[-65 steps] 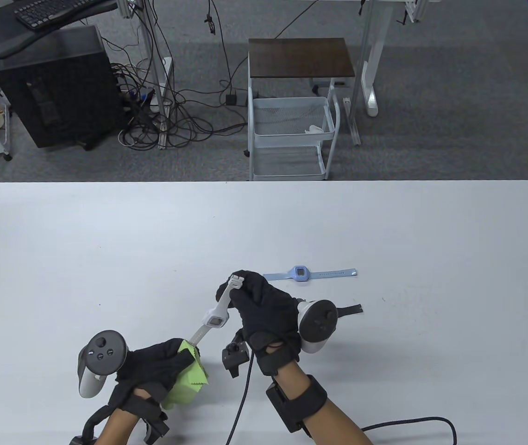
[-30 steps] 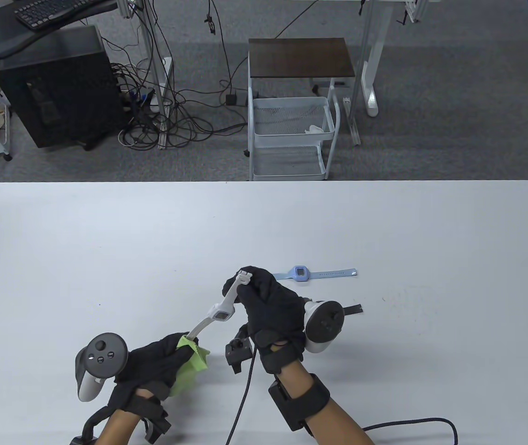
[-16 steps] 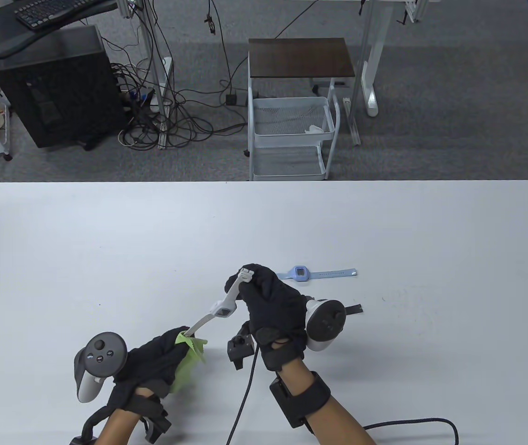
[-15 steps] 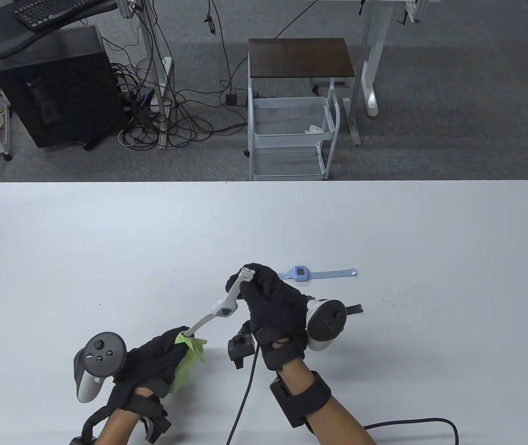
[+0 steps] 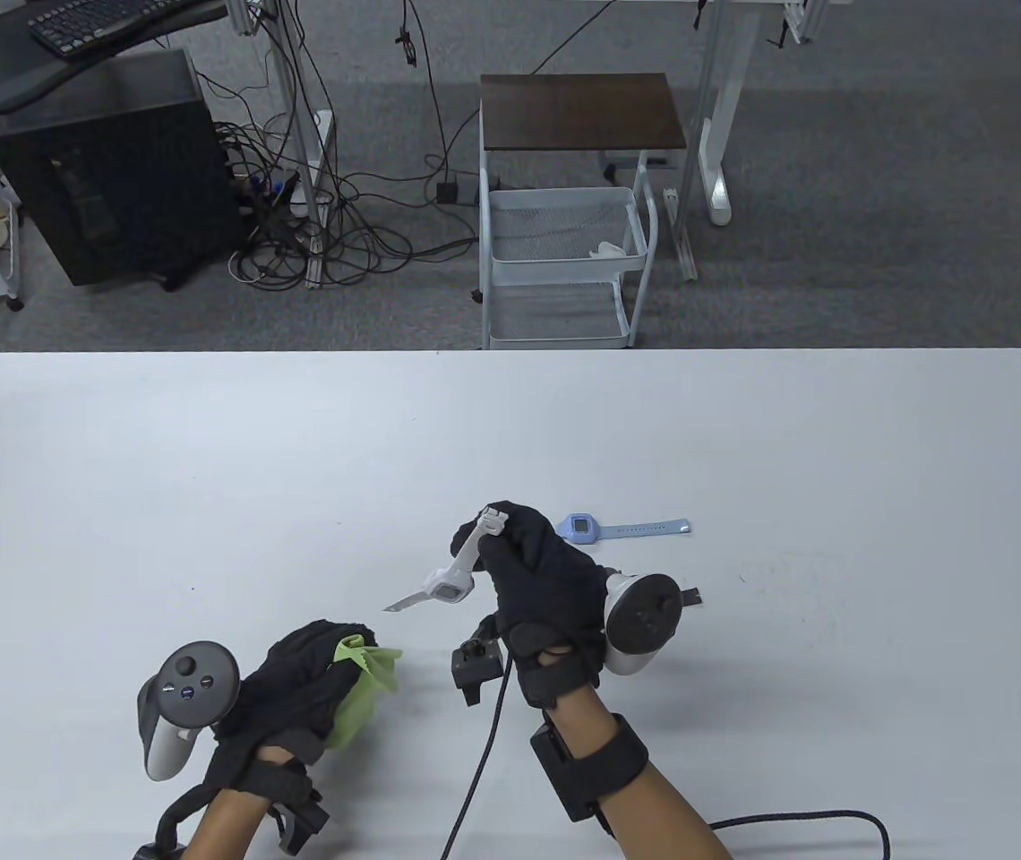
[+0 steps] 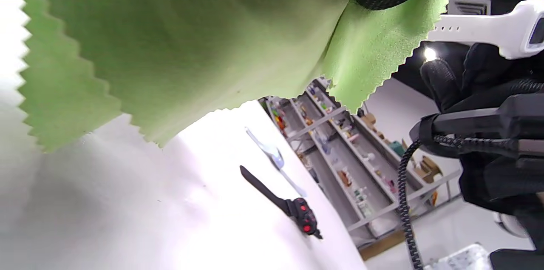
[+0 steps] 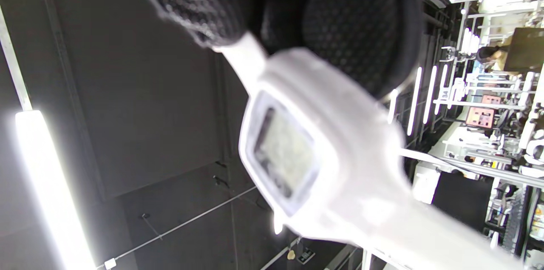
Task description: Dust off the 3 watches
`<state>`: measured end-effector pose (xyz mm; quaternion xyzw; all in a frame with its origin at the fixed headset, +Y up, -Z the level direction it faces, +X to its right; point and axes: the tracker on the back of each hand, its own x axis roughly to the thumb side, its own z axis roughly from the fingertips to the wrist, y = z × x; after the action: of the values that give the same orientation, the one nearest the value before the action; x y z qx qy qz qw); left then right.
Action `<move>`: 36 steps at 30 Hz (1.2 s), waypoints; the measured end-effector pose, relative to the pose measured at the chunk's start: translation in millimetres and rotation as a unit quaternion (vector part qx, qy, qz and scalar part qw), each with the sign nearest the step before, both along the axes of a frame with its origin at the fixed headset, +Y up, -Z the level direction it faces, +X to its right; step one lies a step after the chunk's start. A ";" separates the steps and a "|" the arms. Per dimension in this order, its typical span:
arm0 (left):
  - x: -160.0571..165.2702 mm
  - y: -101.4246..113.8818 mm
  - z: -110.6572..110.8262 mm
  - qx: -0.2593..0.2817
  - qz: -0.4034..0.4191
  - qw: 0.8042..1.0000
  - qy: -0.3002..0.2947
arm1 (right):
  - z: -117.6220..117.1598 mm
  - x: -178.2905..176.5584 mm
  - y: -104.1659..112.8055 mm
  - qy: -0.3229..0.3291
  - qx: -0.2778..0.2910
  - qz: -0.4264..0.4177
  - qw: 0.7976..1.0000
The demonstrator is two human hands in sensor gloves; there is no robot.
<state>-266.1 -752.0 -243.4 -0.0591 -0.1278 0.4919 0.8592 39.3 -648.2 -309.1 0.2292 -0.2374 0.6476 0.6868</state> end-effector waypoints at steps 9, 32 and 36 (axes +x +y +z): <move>5.3 -8.8 -5.4 -0.035 -0.125 0.991 -0.023 | -0.2 -2.7 -1.3 0.007 -0.004 0.009 1.000; 7.4 -43.7 -17.5 -0.185 -0.238 0.951 -0.067 | 1.1 -10.2 -4.0 0.033 -0.018 0.031 0.999; 7.5 -46.5 -17.9 -0.198 -0.236 0.949 -0.070 | 0.8 -12.0 -4.3 0.044 -0.022 0.042 0.998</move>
<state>-258.6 -798.5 -261.3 -0.2903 -0.0703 0.2854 0.9107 27.3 -652.5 -308.3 0.2519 -0.1827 0.6700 0.6740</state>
